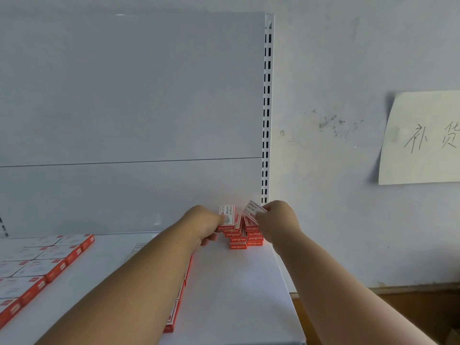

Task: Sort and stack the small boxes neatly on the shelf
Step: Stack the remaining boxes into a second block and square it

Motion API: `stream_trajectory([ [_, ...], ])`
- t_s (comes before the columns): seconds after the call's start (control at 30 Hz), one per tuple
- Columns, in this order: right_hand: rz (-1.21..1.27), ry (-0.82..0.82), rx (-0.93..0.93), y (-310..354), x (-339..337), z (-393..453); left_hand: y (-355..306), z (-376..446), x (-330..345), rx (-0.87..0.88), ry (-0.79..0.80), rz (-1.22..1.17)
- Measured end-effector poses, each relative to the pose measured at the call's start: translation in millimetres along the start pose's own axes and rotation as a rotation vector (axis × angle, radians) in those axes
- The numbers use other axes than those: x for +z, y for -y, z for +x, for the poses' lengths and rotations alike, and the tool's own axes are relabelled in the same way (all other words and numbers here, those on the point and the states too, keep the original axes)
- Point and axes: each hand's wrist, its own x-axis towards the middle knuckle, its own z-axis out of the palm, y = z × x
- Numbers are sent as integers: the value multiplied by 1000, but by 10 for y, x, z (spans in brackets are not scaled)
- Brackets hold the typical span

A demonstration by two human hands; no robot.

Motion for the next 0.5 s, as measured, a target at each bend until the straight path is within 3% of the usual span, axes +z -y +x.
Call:
stream_trajectory([
  [0.17, 494, -37, 60, 56, 46, -185, 22, -72, -76, 104, -17, -151],
  [0.37, 973, 162, 53, 260, 62, -491, 52, -323, -462, 212, 94, -478],
  [0.5, 1113, 257, 5, 426, 159, -773, 179, -612, -791, 255, 121, -644],
])
